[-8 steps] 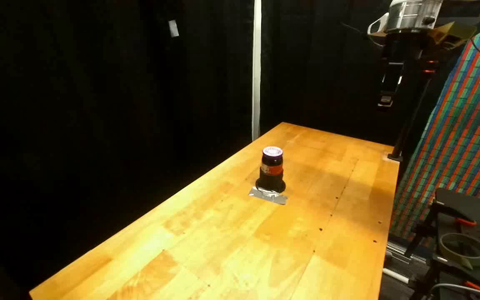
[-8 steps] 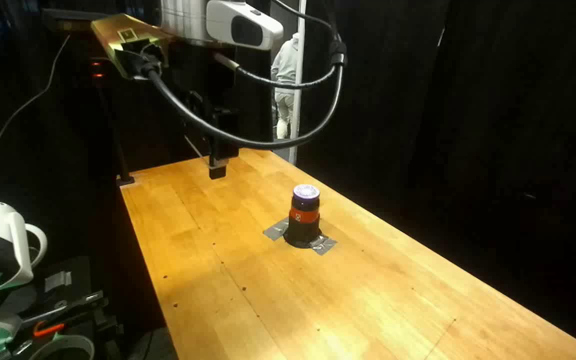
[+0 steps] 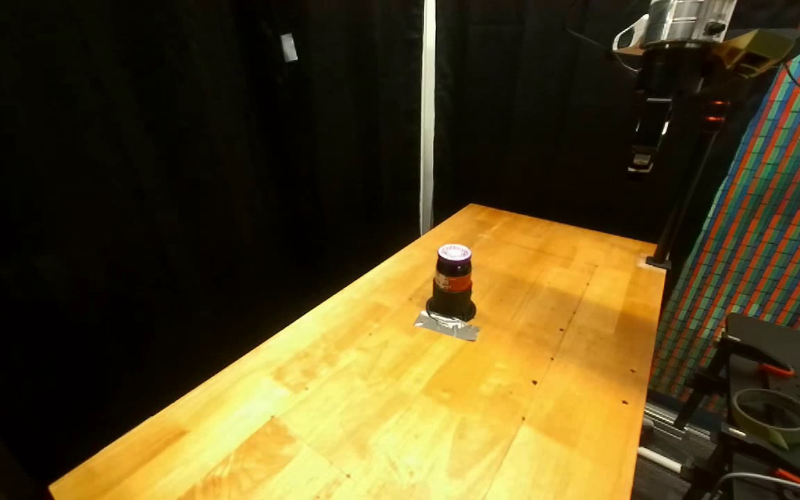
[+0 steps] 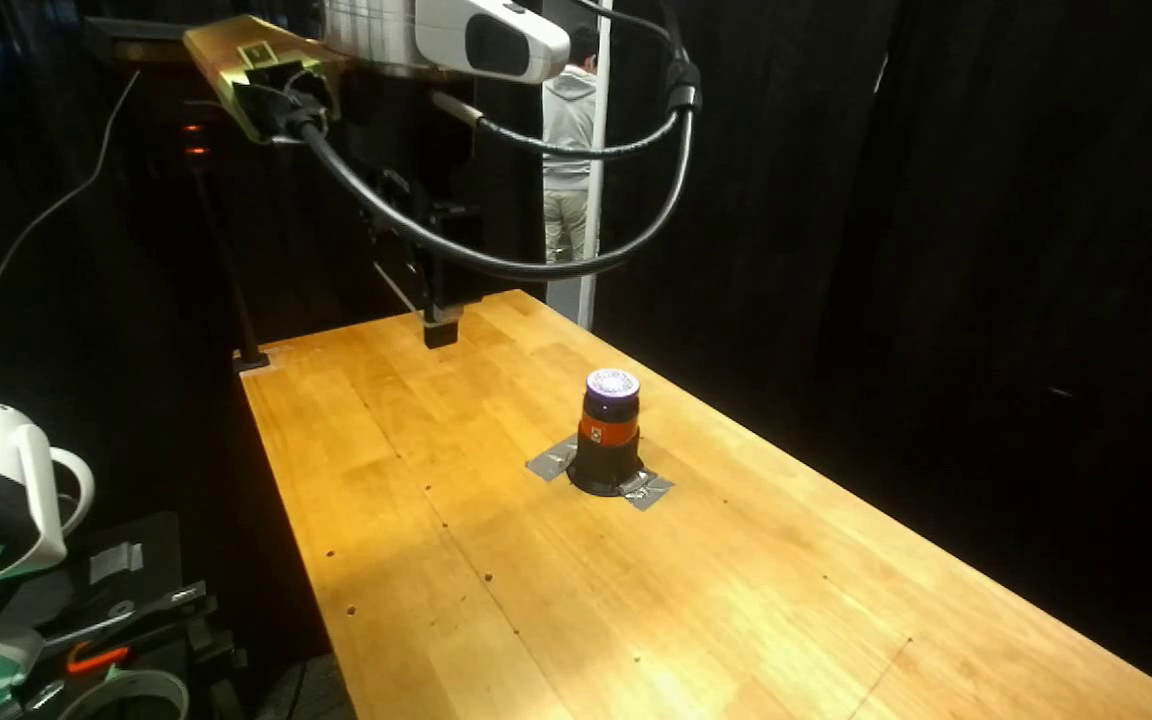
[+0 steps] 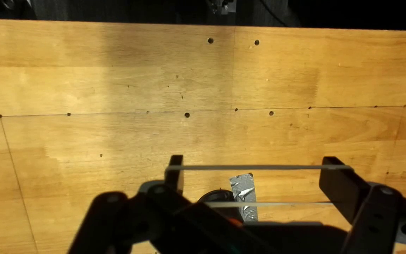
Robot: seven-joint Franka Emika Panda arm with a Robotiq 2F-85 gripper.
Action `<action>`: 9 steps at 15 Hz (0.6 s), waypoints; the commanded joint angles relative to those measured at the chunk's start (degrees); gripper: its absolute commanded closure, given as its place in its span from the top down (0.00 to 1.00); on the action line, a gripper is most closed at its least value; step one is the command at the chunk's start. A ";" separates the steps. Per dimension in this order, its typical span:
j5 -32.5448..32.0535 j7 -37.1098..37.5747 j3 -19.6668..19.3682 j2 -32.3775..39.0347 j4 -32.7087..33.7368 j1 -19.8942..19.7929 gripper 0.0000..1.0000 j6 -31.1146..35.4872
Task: Put the elastic around the bottle
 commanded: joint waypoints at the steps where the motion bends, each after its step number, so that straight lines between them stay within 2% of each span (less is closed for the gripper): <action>1: -2.01 0.84 1.95 3.57 5.95 -0.43 1.00 -2.42; 2: -3.91 2.57 3.24 8.40 12.39 -0.28 1.00 -6.07; 9: -10.16 1.40 6.67 24.34 32.94 0.44 1.00 -22.09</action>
